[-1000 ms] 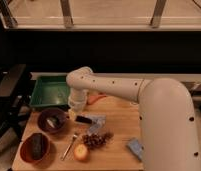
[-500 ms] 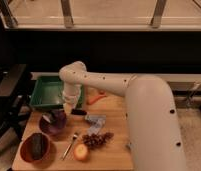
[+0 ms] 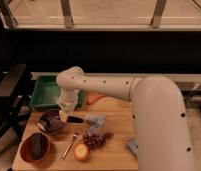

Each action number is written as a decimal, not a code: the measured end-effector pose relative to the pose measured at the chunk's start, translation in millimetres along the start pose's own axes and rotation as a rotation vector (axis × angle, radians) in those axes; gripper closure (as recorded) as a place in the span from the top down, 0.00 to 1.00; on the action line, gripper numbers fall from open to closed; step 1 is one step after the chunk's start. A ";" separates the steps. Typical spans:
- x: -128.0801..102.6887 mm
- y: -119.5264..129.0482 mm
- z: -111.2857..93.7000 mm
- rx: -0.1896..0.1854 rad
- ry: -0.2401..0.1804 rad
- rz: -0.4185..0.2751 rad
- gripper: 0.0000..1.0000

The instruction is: Wipe purple bowl with brush

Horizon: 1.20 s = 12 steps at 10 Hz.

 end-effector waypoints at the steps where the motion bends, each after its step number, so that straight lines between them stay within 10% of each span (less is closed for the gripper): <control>1: 14.5 -2.1 0.6 0.000 0.031 0.027 0.00; 6: 37.5 -38.0 -9.7 0.054 0.085 0.061 0.00; 12: -15.6 -6.1 -2.0 0.023 0.014 -0.020 0.00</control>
